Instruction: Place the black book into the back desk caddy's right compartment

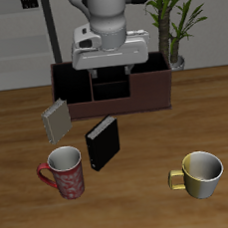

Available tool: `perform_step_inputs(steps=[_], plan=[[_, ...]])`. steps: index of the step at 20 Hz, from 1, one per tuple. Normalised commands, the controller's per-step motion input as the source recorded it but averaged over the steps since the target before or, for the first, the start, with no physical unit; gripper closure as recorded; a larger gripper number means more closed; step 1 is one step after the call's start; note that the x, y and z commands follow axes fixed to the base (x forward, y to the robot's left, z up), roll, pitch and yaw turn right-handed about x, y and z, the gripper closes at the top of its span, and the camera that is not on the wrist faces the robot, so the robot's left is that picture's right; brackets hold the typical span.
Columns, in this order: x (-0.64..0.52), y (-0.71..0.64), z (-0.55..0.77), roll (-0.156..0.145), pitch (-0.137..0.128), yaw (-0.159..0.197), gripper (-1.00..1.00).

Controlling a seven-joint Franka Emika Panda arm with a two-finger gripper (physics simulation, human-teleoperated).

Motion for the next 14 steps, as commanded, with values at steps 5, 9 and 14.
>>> perform_step_inputs(steps=[5, 9, 14], plan=[[0.12, -0.31, -0.01, 0.015, -0.003, -0.064, -1.00], [0.10, -0.28, -0.04, -0.011, -0.043, -0.153, -1.00], [0.14, -0.15, -0.06, -0.021, -0.033, -0.069, -1.00]])
